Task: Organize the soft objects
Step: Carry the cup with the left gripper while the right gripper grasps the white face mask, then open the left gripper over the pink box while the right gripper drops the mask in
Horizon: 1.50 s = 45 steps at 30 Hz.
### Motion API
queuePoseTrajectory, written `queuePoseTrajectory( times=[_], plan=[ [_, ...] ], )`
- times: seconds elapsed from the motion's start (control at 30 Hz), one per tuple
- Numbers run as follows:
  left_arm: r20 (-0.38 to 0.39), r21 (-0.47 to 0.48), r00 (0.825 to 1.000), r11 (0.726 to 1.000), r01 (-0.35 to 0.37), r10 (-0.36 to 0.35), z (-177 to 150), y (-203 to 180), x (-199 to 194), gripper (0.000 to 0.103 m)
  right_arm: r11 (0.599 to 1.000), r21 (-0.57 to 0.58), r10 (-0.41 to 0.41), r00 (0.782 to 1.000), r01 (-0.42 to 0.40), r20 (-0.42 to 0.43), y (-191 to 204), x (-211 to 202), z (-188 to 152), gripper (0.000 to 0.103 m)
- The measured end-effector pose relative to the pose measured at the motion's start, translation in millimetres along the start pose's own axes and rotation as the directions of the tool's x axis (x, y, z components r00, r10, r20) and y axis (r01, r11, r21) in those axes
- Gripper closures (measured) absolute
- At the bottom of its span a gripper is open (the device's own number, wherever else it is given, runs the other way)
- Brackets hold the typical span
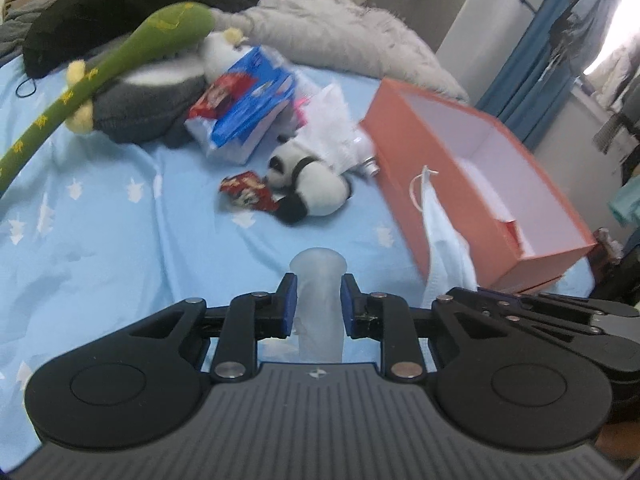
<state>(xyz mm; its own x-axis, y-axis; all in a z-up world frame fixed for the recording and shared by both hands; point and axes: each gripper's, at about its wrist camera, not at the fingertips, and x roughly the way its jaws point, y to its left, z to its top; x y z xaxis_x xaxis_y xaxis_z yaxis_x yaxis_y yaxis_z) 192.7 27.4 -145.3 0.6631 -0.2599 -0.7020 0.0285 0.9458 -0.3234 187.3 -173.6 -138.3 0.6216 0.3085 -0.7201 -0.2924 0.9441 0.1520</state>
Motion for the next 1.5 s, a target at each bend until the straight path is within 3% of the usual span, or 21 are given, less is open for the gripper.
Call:
queuePoseTrajectory(
  times=[0.4,0.77,1.0,1.2,1.37,1.5],
  plan=[
    [0.044,0.019,0.998,0.999,0.038,-0.039,29.7,-41.0,-53.4,0.075,1.0,0.004,0.001,0.996,-0.001,0.086,-1.8,-64.6,25.8,0.097],
    [0.048,0.116,0.99,0.985,0.128,-0.134,46.8,-102.3,-60.4,0.075,0.994,0.074,-0.089,0.982,0.078,0.163,-32.7,-120.2,31.5,0.097],
    [0.027,0.169,0.98,0.967,0.191,-0.198,59.1,-140.0,-47.2,0.075,0.98,0.142,-0.164,0.969,0.139,0.184,-63.5,-141.6,26.8,0.097],
    [-0.014,0.204,0.973,0.952,0.228,-0.23,75.0,-167.5,-18.5,0.075,0.973,0.171,-0.187,0.96,0.153,0.206,-90.7,-144.7,41.8,0.097],
    [-0.02,0.257,0.972,0.938,0.233,-0.235,94.1,-191.2,5.6,0.075,0.969,0.184,-0.202,0.957,0.165,0.208,-113.3,-131.7,59.9,0.097],
    [-0.051,0.263,0.969,0.932,0.248,-0.243,112.3,-204.2,32.7,0.075,0.965,0.208,-0.194,0.967,0.158,0.166,-136.0,-108.2,72.0,0.097]
  ],
)
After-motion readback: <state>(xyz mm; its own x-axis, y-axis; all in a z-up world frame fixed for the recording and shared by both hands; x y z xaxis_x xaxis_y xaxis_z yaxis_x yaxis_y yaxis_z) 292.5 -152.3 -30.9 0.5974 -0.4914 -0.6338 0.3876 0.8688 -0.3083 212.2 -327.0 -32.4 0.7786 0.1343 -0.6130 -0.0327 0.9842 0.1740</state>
